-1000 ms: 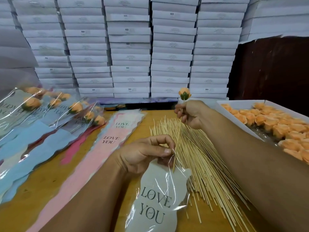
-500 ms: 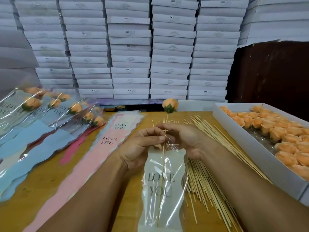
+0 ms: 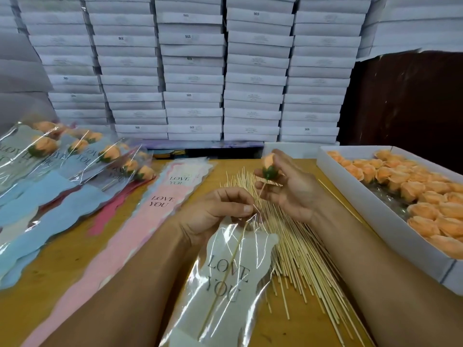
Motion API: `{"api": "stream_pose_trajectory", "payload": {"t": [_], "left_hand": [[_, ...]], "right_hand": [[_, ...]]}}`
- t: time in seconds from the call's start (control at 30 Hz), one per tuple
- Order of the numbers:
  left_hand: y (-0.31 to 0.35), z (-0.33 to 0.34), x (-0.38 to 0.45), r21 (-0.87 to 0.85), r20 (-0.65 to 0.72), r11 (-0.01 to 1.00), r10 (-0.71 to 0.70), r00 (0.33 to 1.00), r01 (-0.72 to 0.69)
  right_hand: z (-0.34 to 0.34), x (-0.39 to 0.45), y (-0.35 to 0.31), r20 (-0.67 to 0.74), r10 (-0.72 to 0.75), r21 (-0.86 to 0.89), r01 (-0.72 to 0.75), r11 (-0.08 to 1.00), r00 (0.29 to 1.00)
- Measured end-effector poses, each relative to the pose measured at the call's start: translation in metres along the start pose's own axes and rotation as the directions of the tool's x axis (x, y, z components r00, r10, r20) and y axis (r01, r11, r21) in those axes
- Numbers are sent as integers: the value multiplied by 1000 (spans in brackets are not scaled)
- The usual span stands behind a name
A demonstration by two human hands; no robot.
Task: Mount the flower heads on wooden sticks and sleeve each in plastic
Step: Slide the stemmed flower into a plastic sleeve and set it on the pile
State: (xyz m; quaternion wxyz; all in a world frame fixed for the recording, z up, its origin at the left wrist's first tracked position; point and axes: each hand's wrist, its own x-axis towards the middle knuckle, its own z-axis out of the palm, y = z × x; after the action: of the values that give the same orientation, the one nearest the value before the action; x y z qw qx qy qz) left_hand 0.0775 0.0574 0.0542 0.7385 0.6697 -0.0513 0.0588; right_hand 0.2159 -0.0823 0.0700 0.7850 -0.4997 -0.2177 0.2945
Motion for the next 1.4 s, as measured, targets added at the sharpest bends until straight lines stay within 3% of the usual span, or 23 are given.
{"api": "stream_pose_trajectory", "payload": {"t": [0.17, 0.47, 0.63, 0.83, 1.07, 1.4], "left_hand": [[-1, -3, 1, -82, 8, 997, -7, 1000, 8], [-4, -2, 3, 49, -108, 995, 90, 990, -85], [-3, -3, 4, -104, -165, 990, 76, 983, -94], [-5, -6, 6, -167, -227, 981, 56, 972, -96], [-5, -9, 7, -159, -243, 982, 62, 968, -102], [-8, -7, 11, -128, -365, 984, 68, 928, -122]], "right_hand": [[1, -6, -1, 64, -16, -128, 24, 991, 998], [12, -17, 3, 123, 14, -420, 39, 907, 992], [12, -16, 4, 125, 10, -427, 45, 903, 992], [15, -17, 6, 98, 1, -460, 44, 887, 995], [20, -23, 6, 98, 55, -528, 5, 849, 994], [25, -24, 8, 70, 71, -469, -30, 883, 995]]}}
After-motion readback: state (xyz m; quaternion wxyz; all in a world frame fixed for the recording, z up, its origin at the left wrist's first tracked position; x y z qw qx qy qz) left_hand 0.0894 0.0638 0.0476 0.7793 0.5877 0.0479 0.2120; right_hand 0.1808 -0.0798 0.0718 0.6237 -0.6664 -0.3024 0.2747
